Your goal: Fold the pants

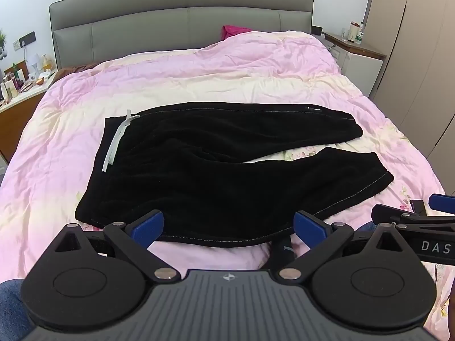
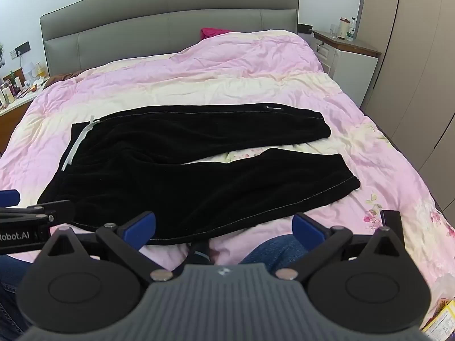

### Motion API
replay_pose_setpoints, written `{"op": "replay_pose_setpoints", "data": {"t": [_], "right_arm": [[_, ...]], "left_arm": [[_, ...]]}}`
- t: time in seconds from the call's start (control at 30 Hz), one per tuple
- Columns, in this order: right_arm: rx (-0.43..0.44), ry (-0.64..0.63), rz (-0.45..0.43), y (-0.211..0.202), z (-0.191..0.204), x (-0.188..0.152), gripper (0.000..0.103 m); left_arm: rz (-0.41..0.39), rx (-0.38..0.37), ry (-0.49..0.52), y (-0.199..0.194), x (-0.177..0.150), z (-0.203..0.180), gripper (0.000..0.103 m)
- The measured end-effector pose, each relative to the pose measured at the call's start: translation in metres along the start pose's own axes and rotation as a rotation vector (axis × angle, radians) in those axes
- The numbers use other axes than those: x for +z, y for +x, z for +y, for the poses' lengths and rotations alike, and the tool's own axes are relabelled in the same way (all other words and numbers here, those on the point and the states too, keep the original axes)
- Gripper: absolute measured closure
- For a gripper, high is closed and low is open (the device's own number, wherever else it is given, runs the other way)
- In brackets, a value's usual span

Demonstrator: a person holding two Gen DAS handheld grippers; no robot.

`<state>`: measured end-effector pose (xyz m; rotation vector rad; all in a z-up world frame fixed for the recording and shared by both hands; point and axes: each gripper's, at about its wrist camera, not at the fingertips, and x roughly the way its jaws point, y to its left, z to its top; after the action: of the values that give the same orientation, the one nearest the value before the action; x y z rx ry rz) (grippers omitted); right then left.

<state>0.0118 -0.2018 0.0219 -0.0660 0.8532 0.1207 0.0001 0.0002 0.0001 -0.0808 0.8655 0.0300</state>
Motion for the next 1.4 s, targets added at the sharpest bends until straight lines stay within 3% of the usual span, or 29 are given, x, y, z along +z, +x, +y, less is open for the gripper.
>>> {"op": "replay_pose_setpoints", "data": {"t": [1.4], "right_arm": [[-0.005,0.004,0.001,0.0011,0.0007,0.0007,0.005]], "left_arm": [[-0.002,0.001,0.001,-0.0001,0.0001,-0.0008,0.000]]}}
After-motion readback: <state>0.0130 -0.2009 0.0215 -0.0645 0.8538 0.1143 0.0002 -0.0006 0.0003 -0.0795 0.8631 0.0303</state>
